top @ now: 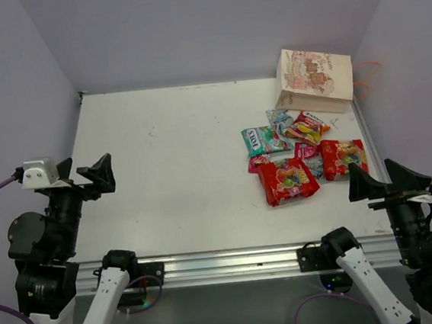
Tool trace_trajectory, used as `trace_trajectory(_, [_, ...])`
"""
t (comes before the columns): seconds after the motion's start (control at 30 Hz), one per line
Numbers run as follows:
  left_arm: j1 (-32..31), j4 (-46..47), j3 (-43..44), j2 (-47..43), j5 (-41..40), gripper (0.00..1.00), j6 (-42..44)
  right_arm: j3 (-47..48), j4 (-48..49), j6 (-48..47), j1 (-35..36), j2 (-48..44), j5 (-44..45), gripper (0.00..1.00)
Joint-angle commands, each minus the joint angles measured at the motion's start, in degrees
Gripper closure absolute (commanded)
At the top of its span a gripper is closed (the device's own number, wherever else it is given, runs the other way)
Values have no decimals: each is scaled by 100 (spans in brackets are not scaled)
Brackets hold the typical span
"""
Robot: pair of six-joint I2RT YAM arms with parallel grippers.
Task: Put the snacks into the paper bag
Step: Pick up the paper bag from the center of the board.
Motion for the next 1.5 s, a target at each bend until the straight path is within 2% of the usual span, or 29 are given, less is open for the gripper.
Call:
trace_trajectory(0.0, [38,-110,-72,-15,132,0,-23,150,-123,72,14,38,12,1])
trace_trajectory(0.33, [38,-110,-247,170,220,0,-49,-298,0,511,14,222,48,1])
trace_trajectory(0.53, [38,-57,-458,468,623,0,-164,-386,-114,898,14,1065,-383,2])
trace_trajectory(0.8, [38,628,-1160,855,905,0,-278,-518,-10,1522,14,2831,-15,1])
trace_trajectory(0.93, [38,1050,-1705,996,1037,0,-339,-413,237,1584,14,3737,608,1])
trace_trajectory(1.1, [38,1480,-2092,1119,985,0,-287,184,658,1566,-126,5177,1155,1])
trace_trajectory(1.33, [38,1797,-2471,1216,1046,0,-146,1150,1371,1382,-951,6936,892,1])
trace_trajectory(1.47, [38,1727,-2568,1146,1011,0,-93,1460,1695,1522,-1496,7578,339,1])
